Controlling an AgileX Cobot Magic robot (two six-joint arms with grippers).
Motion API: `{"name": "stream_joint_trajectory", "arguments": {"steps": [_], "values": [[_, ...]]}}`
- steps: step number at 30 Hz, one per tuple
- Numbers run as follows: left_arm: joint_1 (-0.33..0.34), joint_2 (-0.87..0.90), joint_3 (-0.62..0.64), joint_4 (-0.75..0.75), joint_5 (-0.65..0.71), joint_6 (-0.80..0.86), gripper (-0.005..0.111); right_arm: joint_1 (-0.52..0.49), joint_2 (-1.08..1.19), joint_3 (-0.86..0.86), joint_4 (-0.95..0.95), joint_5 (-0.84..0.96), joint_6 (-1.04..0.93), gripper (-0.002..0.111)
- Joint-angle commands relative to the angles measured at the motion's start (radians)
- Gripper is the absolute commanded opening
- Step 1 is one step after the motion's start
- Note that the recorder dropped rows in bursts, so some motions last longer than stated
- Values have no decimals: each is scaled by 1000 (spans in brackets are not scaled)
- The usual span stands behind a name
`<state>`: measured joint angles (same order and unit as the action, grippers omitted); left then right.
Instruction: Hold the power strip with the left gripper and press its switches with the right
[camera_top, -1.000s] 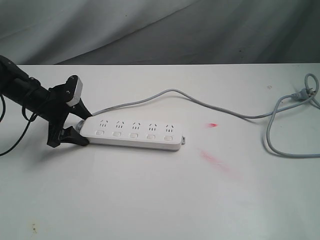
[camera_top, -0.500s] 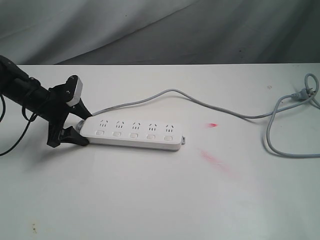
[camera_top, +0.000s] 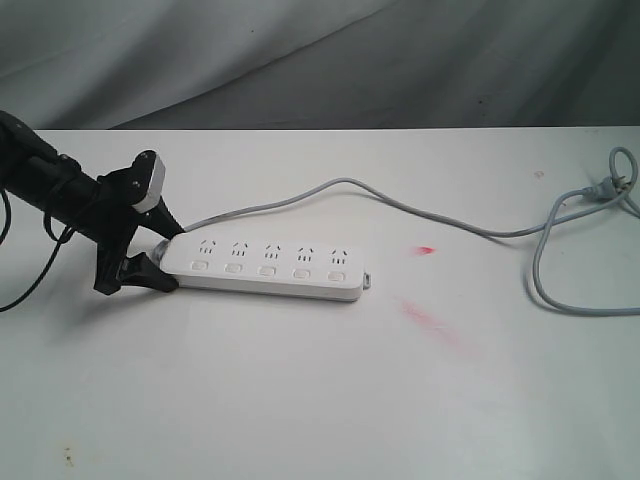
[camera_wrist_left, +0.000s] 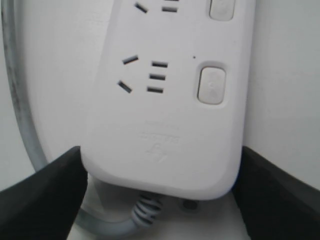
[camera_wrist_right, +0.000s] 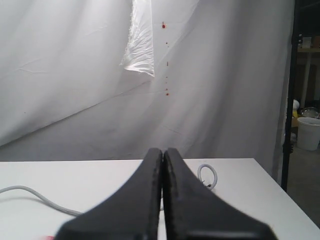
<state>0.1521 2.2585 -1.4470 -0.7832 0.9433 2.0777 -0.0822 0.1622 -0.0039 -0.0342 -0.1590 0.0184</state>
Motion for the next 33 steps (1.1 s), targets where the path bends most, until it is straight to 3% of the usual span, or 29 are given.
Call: {"name": "stream_joint_trajectory", "arguments": {"steps": [1,3,5,6,8,16,20,23,25,27,33], "values": [[0,4,1,34,-9,-37,66,3,-3,4,-8,3,-1,0],[0,4,1,34,-41,-85,72,3,-3,4,-8,3,-1,0],[0,4,1,34,-75,-127,85,3,-3,4,-8,3,-1,0],[0,4,1,34,-93,-171,98,3,-3,4,-8,3,-1,0],[0,-1,1,34,-100,-196,105,3,-3,4,-8,3,-1,0],[0,-131,-2,123,104,-193,105,3,-3,4,-8,3,-1,0],[0,-313,-2,28,260,-316,105,3,-3,4,-8,3,-1,0],[12,-448,-2,26,278,-418,105,3,-3,4,-8,3,-1,0],[50,-564,10,23,278,-515,105,3,-3,4,-8,3,-1,0],[153,-735,12,-53,278,-595,105,3,-3,4,-8,3,-1,0],[323,-956,50,-240,278,-751,105,3,-3,4,-8,3,-1,0]]}}
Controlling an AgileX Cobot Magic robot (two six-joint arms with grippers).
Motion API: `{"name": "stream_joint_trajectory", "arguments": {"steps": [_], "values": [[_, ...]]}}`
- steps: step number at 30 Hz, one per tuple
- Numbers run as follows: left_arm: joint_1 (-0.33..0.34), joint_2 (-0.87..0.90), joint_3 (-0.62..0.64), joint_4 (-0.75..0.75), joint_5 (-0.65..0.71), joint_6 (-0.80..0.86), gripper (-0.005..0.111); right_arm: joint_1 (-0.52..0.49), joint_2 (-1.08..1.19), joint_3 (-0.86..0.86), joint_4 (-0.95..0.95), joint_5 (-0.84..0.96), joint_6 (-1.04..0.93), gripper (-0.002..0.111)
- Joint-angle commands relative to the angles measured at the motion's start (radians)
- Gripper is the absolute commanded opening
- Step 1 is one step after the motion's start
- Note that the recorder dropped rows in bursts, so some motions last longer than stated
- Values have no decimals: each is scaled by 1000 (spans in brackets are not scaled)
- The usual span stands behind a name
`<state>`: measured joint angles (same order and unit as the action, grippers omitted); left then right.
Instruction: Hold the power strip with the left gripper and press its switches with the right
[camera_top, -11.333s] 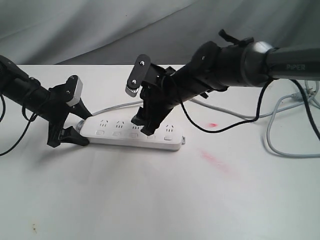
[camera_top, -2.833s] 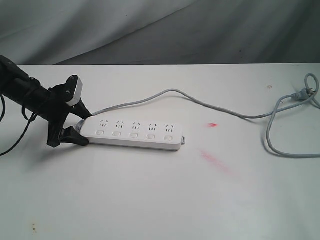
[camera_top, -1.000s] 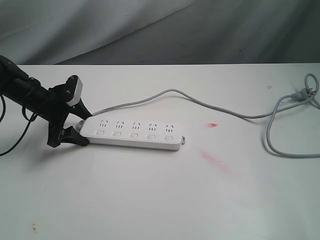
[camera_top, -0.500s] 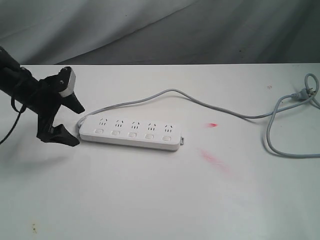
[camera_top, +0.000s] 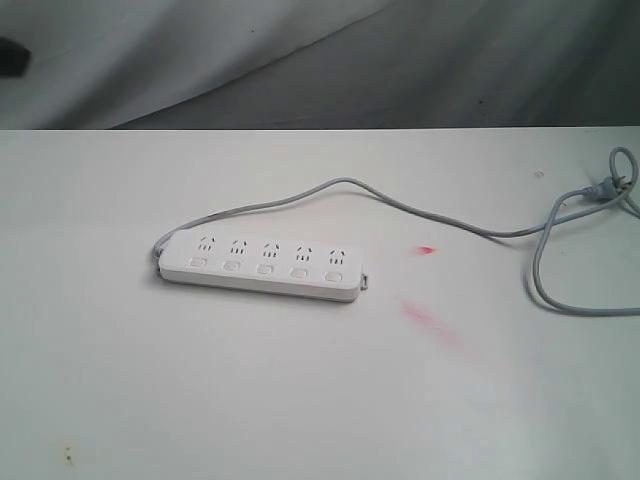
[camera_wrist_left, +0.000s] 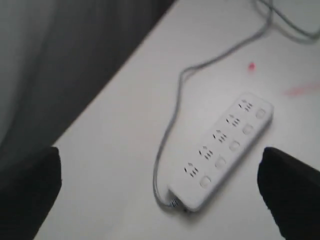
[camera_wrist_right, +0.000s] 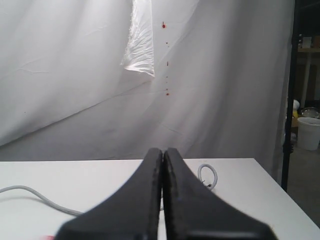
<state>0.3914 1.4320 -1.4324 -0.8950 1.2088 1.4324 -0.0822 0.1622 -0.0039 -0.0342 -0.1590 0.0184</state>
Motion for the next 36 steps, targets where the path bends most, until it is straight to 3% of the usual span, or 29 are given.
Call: {"name": "stream_joint_trajectory", "arguments": {"steps": [1,8,14,20,23,25,29,36], "values": [[99,-159,49,-144,12,-127,105,3,-3,4,-8,3,-1,0],[129,-370,204,-272,12,-307,105,3,-3,4,-8,3,-1,0],[127,-393,281,-452,12,-333,105,3,-3,4,-8,3,-1,0],[127,-393,288,-441,-11,-333,102,3,-3,4,-8,3,-1,0],[127,-393,288,-441,-21,-336,84,3,-3,4,-8,3,-1,0],[127,-391,288,-447,-2,-333,61,3,-3,4,-8,3,-1,0],[127,-386,288,-492,12,-333,-1,3,-3,4,-8,3,-1,0],[127,-386,288,-498,-8,-329,1,3,-3,4,-8,3,-1,0]]}}
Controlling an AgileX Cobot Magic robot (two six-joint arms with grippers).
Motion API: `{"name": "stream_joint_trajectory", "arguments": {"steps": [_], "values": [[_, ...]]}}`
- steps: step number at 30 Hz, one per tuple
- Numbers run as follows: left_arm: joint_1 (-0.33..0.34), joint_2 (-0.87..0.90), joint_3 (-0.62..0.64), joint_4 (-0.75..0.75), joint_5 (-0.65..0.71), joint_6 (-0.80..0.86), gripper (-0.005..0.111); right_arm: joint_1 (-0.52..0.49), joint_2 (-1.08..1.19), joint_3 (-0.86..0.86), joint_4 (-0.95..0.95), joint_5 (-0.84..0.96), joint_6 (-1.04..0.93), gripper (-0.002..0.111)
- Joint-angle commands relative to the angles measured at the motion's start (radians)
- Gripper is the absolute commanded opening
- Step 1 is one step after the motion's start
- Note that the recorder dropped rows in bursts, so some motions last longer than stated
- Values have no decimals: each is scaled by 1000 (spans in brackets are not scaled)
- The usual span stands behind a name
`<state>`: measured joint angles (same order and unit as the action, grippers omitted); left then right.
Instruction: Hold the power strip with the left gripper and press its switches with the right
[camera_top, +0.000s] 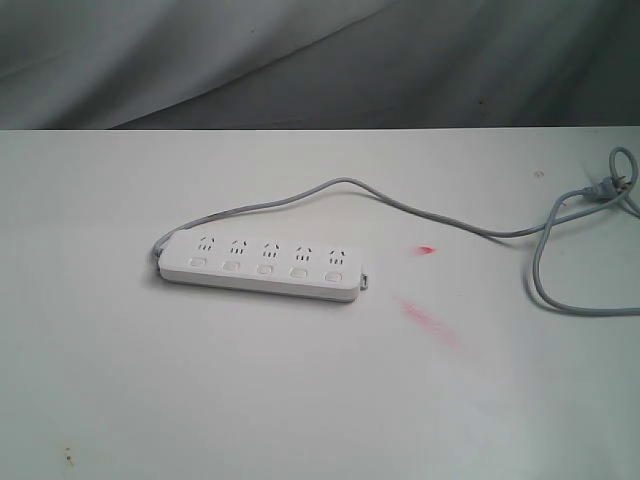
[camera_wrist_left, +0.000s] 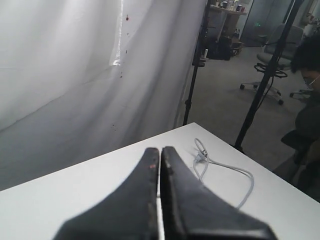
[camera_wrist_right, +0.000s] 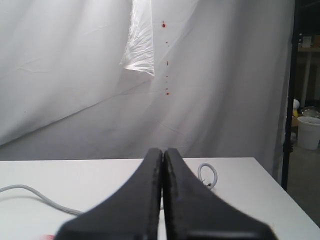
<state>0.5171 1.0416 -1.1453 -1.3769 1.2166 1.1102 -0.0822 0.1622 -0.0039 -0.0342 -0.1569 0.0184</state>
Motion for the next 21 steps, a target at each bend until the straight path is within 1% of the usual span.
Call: {"name": "stream_joint_trajectory", "arguments": {"steps": [1,6,9,10,11,13,17,19,21], "values": [[2,4,1,-16,-18,-6,1,3,-3,4,-8,0,-1,0],[2,4,1,-16,-30,16,1,3,-3,4,-8,0,-1,0],[2,4,1,0,-102,19,1,3,-3,4,-8,0,-1,0],[-8,-2,6,14,-140,16,1,3,-3,4,-8,0,-1,0],[-22,-23,15,32,-206,16,1,3,-3,4,-8,0,-1,0],[-57,-65,46,54,-385,11,1,3,-3,4,-8,0,-1,0],[-164,-195,159,83,-748,-16,1,3,-3,4,-8,0,-1,0],[-204,-283,234,83,-887,-16,1,3,-3,4,-8,0,-1,0],[-219,-376,326,83,-981,-16,1,3,-3,4,-8,0,-1,0]]}}
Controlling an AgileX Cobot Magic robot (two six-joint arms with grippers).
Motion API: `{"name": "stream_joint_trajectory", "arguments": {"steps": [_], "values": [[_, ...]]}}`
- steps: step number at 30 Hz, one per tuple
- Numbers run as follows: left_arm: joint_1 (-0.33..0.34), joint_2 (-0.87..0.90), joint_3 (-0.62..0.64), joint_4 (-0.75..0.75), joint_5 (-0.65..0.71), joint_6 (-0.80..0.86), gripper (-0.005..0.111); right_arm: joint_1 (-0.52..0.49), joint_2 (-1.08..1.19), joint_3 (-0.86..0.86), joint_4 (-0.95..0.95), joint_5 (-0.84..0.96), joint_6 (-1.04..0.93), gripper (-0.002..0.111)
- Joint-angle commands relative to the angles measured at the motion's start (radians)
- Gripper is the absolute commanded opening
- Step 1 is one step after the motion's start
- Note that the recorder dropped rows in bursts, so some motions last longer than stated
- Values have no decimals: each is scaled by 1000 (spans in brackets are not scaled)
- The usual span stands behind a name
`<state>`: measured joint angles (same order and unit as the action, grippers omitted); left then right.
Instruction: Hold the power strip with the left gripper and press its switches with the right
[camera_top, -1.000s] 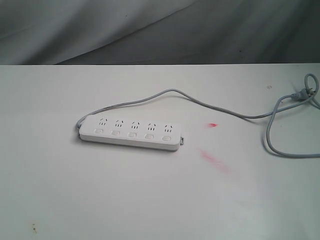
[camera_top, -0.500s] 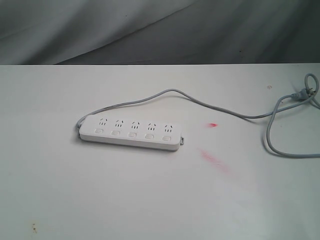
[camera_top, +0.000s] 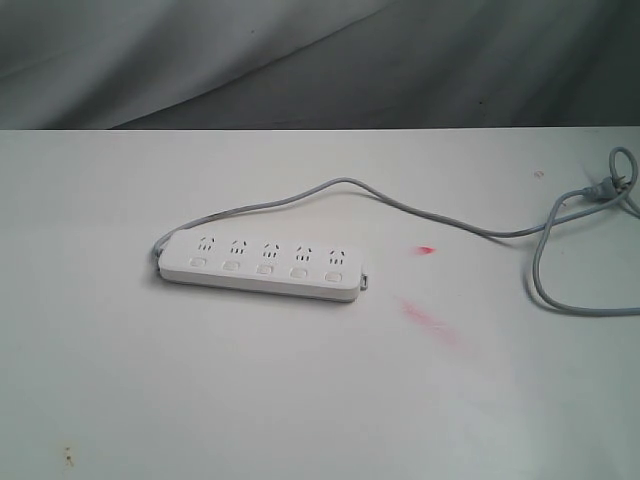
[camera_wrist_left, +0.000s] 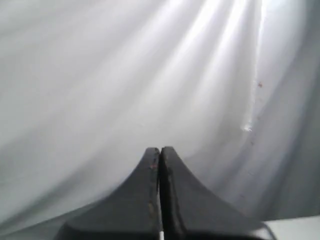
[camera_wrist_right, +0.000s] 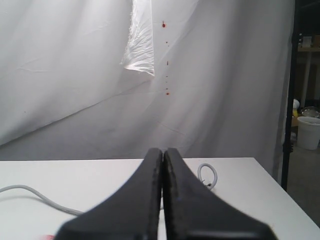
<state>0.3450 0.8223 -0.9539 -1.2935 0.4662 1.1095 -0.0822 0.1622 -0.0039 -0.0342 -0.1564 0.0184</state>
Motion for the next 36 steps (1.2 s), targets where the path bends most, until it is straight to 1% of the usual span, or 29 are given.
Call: {"name": "stream_joint_trajectory", "arguments": {"steps": [1,7,10,12,13,14,16,17,18,19,21,23,25,27,29,32,34,36], "values": [[-47,-209,181,-3,-258,-16,1,3,-3,4,-8,0,-1,0],[-47,-430,418,-3,-392,-10,1,3,-3,4,-8,0,-1,0],[-47,-490,524,-3,-390,-11,1,3,-3,4,-8,0,-1,0],[-47,-509,587,14,-357,-16,1,3,-3,4,-8,0,-1,0],[-47,-513,608,65,-344,-33,1,3,-3,4,-8,0,-1,0],[-47,-518,631,177,-309,-90,1,3,-3,4,-8,0,-1,0],[-47,-526,661,431,-241,-256,1,3,-3,4,-8,0,-1,0],[-47,-526,675,558,-217,-368,1,3,-3,4,-8,0,-1,0],[-47,-526,690,654,-214,-479,1,3,-3,4,-8,0,-1,0],[-47,-526,706,717,-220,-576,1,3,-3,4,-8,0,-1,0],[-47,-526,738,836,-259,-713,1,3,-3,4,-8,0,-1,0],[-47,-526,766,902,-293,-775,1,3,-3,4,-8,0,-1,0],[-47,-551,799,936,-314,-797,1,3,-3,4,-8,0,-1,0],[-47,-613,831,985,-309,-822,1,3,-3,4,-8,0,-1,0],[-47,-689,857,1035,-300,-896,1,3,-3,4,-8,0,-1,0],[-47,-778,882,1106,-242,-977,1,3,-3,4,-8,0,-1,0],[-49,-805,892,1113,-173,-984,1,3,-3,4,-8,0,-1,0],[-66,-807,896,1115,-138,-1005,1,3,-3,4,-8,0,-1,0]]}}
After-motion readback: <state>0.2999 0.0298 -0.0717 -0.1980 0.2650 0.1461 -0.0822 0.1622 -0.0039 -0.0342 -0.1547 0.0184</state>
